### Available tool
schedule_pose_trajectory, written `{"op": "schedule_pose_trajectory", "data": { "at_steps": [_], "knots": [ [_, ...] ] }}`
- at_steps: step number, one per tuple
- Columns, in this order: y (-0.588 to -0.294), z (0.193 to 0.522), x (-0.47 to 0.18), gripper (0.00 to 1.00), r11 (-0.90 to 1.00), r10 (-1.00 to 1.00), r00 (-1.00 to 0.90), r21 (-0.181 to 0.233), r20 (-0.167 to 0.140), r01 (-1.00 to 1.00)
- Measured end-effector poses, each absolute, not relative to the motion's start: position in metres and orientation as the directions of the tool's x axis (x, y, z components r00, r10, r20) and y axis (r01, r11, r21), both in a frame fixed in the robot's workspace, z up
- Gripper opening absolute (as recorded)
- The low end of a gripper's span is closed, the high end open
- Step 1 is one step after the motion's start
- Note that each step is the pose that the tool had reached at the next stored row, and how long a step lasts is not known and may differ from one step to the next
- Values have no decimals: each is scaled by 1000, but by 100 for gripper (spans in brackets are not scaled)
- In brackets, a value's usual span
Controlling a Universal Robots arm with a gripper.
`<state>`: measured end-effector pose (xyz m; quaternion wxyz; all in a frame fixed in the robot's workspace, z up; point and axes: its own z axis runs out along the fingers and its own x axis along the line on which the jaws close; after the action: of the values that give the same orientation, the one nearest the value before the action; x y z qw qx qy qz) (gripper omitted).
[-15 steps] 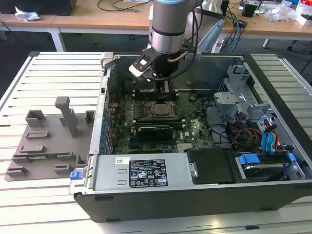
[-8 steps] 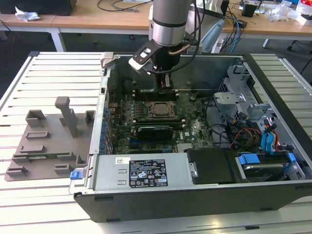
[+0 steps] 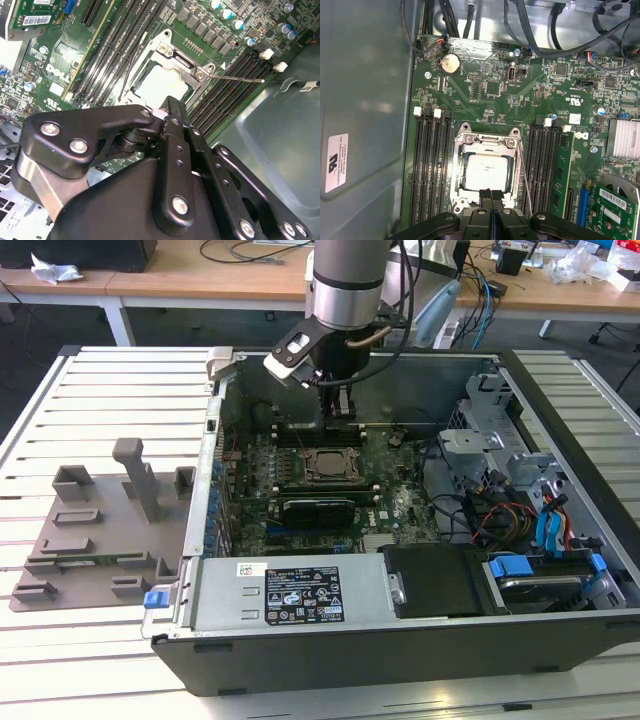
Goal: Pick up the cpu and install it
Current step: 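Close the cpu cover, then install the first cpu locking lever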
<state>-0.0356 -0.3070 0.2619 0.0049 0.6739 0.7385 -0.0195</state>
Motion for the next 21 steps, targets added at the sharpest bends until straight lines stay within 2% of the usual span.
{"op": "schedule_pose_trajectory", "data": {
  "at_steps": [21],
  "knots": [
    [-307,262,-36,11,147,988,-148,-22,-34,989]
  ]
}}
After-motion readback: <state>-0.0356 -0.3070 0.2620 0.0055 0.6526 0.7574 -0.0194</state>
